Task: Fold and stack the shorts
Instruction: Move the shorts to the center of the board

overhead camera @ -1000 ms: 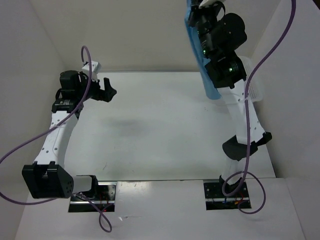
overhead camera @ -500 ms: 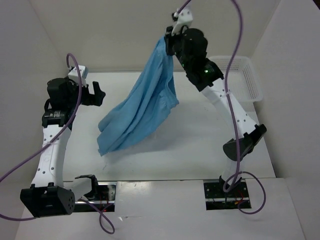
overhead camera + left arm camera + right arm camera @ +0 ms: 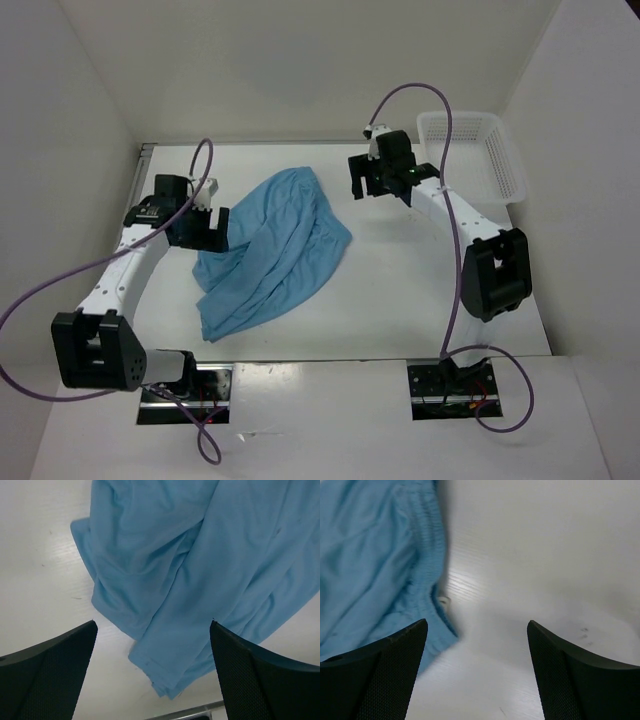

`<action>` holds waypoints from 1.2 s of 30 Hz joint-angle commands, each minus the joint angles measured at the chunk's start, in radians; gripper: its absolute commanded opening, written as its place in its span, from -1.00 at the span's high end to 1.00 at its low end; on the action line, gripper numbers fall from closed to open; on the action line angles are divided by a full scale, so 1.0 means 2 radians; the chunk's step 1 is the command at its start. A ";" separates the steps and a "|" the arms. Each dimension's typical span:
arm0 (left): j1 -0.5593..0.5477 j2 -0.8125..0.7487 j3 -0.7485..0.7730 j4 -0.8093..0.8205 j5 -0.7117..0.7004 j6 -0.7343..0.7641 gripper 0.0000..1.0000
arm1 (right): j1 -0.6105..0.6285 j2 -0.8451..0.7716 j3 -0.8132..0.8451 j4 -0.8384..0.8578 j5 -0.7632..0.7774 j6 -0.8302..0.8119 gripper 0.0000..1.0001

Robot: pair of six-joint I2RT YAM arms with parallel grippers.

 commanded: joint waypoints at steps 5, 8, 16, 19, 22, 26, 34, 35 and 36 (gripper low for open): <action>-0.020 0.082 -0.016 -0.025 -0.045 0.002 -1.00 | 0.009 0.100 0.132 0.043 -0.117 0.036 -0.61; -0.006 0.121 -0.011 0.001 -0.060 0.002 -0.90 | 0.009 0.185 0.208 0.043 -0.117 0.046 -0.54; 0.019 0.176 0.000 0.001 -0.010 0.002 -0.81 | 0.014 0.325 0.355 0.048 -0.106 0.088 -0.54; 0.014 0.192 -0.019 0.021 -0.045 0.002 -0.75 | 0.026 0.364 0.398 0.048 -0.100 0.088 -0.54; 0.014 0.202 -0.029 0.037 -0.076 0.002 -0.70 | 0.038 0.389 0.421 0.048 -0.100 0.094 -0.56; 0.014 0.215 -0.029 0.047 -0.092 0.002 0.18 | 0.042 0.418 0.441 0.048 -0.111 0.112 -0.56; 0.014 0.220 -0.035 0.047 -0.082 0.002 0.90 | 0.047 0.413 0.405 0.044 -0.117 0.117 -0.54; 0.014 0.214 -0.035 0.047 -0.087 0.002 1.00 | 0.047 0.413 0.405 0.044 -0.111 0.117 -0.50; 0.014 0.214 -0.035 0.047 -0.087 0.002 1.00 | 0.047 0.413 0.405 0.044 -0.106 0.117 -0.46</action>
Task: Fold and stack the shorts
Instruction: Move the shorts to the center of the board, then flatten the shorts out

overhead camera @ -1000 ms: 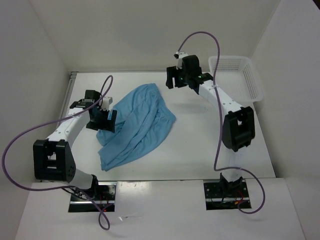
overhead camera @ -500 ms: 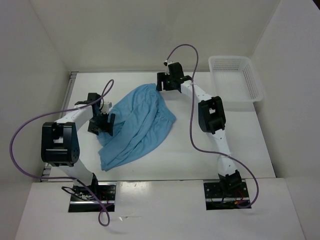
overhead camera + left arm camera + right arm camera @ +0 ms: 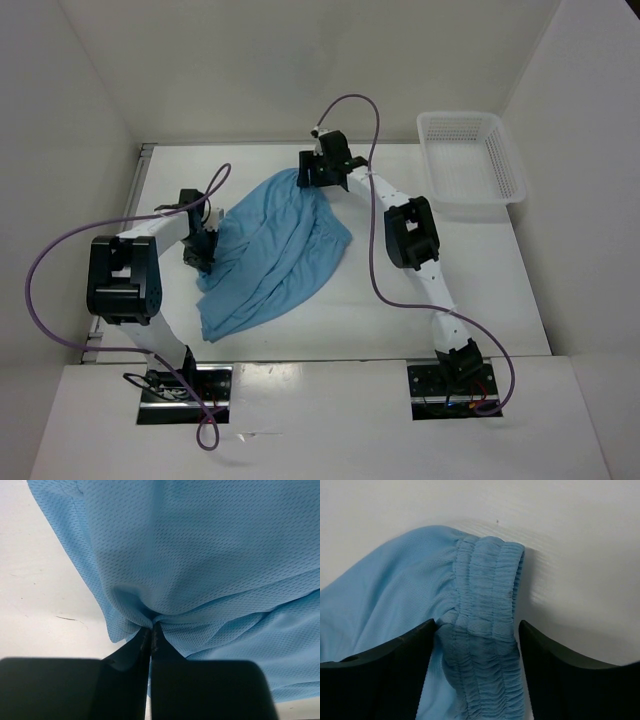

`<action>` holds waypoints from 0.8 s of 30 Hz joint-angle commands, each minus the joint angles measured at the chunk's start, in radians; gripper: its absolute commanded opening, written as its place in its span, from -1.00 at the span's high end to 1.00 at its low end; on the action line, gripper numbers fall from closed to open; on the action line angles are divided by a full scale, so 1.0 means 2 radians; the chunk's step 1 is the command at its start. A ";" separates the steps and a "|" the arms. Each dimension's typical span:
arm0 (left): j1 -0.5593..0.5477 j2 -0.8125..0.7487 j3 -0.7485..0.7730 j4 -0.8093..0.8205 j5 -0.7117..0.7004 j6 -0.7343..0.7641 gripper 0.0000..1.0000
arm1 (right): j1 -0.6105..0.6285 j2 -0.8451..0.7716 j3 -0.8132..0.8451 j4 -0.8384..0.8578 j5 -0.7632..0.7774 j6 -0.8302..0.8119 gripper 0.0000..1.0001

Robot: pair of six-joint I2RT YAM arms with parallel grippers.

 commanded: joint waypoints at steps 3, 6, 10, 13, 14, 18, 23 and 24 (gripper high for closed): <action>0.000 -0.017 0.005 -0.001 -0.019 0.002 1.00 | 0.003 -0.005 -0.008 0.007 0.023 0.012 0.05; 0.000 -0.023 0.024 -0.001 -0.039 0.002 1.00 | 0.008 -0.011 -0.008 0.003 0.055 0.012 0.61; 0.000 -0.037 0.093 0.015 -0.101 0.002 1.00 | 0.008 -0.055 0.019 0.003 0.103 -0.025 1.00; 0.005 -0.041 0.171 0.068 -0.156 0.002 1.00 | -0.009 -0.086 0.072 0.003 0.120 -0.055 1.00; 0.009 -0.035 0.195 0.072 -0.163 0.002 1.00 | -0.014 -0.092 0.089 0.003 0.125 -0.063 1.00; 0.014 -0.030 0.310 0.084 -0.175 0.002 1.00 | -0.027 -0.114 0.206 -0.049 0.114 -0.104 1.00; 0.014 -0.053 0.375 0.094 -0.189 0.002 1.00 | -0.039 -0.177 0.211 -0.066 0.100 -0.138 1.00; 0.014 -0.066 0.375 0.098 -0.189 0.002 1.00 | -0.039 -0.186 0.205 -0.066 0.100 -0.138 1.00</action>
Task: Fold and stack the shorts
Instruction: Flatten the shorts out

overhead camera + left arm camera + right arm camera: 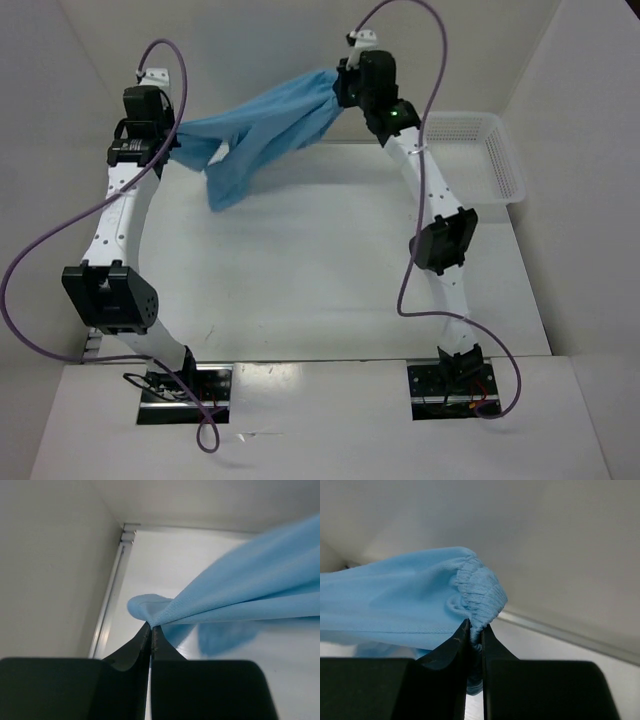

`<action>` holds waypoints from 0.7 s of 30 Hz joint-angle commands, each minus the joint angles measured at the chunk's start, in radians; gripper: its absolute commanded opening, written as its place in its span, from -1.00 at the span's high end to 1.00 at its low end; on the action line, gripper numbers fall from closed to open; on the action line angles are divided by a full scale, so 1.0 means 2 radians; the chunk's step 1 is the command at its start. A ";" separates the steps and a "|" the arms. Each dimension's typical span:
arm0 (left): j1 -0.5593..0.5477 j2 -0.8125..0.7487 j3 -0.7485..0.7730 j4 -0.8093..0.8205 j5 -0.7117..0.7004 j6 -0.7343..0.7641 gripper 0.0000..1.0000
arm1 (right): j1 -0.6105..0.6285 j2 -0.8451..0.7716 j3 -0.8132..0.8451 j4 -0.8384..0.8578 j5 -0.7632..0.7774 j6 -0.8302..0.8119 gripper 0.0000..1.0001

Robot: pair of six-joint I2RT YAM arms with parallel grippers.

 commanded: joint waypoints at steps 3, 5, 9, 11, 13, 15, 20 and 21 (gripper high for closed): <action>-0.001 -0.073 0.003 0.006 -0.023 0.002 1.00 | -0.006 -0.113 -0.001 -0.013 0.007 -0.051 1.00; -0.009 -0.098 -0.042 0.006 -0.023 0.002 1.00 | -0.006 -0.137 -0.057 -0.030 -0.029 -0.067 1.00; -0.028 -0.162 -0.149 0.001 -0.023 0.002 1.00 | -0.006 -0.225 -0.203 -0.048 -0.074 -0.078 1.00; -0.029 -0.176 -0.179 0.001 -0.018 0.002 1.00 | -0.006 -0.251 -0.285 -0.048 -0.080 -0.084 1.00; -0.029 -0.188 -0.179 0.001 -0.023 0.002 1.00 | -0.006 -0.278 -0.320 -0.048 -0.086 -0.088 1.00; -0.029 -0.188 -0.171 0.001 -0.028 0.002 1.00 | -0.006 -0.288 -0.320 -0.048 -0.097 -0.088 1.00; -0.019 -0.174 -0.134 0.031 -0.046 0.002 1.00 | -0.006 -0.298 -0.301 -0.057 -0.118 -0.084 1.00; -0.014 -0.169 -0.124 0.035 -0.046 0.002 1.00 | -0.006 -0.298 -0.296 -0.062 -0.125 -0.084 1.00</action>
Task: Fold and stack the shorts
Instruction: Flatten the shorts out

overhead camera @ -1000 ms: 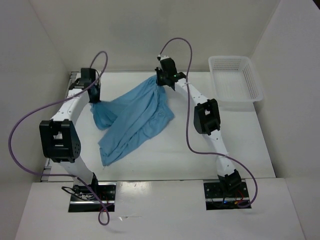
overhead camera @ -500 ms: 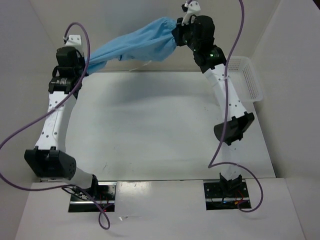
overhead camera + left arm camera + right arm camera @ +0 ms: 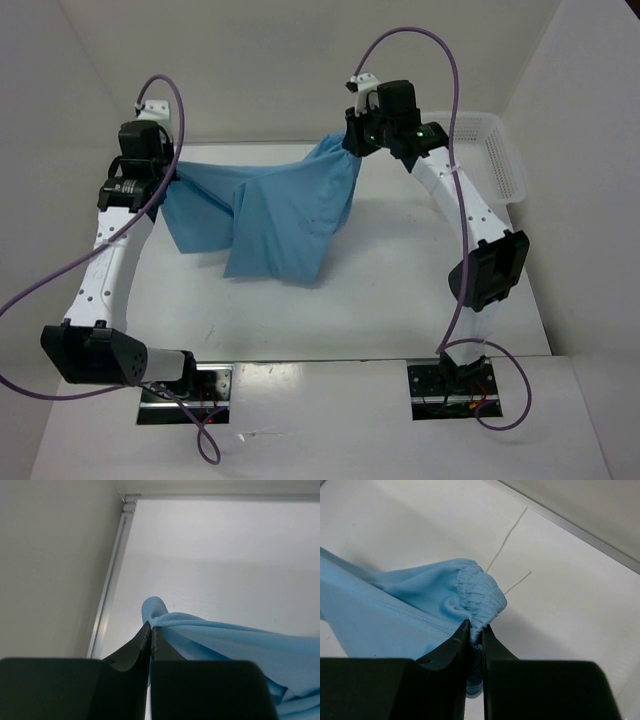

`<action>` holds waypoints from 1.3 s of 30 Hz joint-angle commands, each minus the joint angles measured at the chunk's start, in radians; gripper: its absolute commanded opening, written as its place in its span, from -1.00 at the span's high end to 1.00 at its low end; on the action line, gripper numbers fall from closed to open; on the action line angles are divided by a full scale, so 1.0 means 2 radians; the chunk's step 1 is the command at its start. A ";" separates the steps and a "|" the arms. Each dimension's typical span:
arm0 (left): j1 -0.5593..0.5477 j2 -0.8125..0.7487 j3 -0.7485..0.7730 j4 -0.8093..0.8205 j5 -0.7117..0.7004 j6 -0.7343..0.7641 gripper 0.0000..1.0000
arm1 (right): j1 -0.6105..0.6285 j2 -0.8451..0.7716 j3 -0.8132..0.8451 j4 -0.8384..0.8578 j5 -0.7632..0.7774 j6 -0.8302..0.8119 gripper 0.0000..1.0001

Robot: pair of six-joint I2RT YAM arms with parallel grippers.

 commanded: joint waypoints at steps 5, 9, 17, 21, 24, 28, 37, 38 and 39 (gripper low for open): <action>0.018 0.040 0.102 0.088 -0.042 0.002 1.00 | -0.003 -0.057 0.045 0.016 -0.044 -0.003 1.00; 0.002 0.093 0.120 0.071 -0.001 0.002 1.00 | -0.003 -0.067 0.004 0.016 -0.039 0.004 1.00; -0.031 0.294 0.205 0.036 0.033 0.002 0.75 | -0.003 -0.002 -0.041 0.084 0.070 0.120 0.58; -0.036 0.375 0.331 -0.034 0.056 0.002 -0.84 | -0.003 0.109 0.068 0.095 0.148 0.152 -0.40; -0.036 0.318 0.301 -0.031 0.095 0.002 -0.98 | 0.002 0.148 0.117 0.107 0.216 0.122 -0.66; -0.056 0.205 0.128 -0.033 0.116 0.002 -0.98 | -0.009 0.125 0.039 0.116 0.234 0.088 -0.66; -0.061 0.155 -0.083 -0.080 0.240 0.002 -0.71 | -0.039 0.039 -0.148 0.085 0.096 -0.011 0.06; -0.061 0.162 -0.083 -0.076 0.247 0.002 -0.69 | -0.039 0.034 -0.161 0.085 0.082 -0.016 0.06; -0.061 0.166 -0.087 -0.076 0.247 0.002 -0.69 | -0.039 0.034 -0.181 0.085 0.069 -0.016 0.06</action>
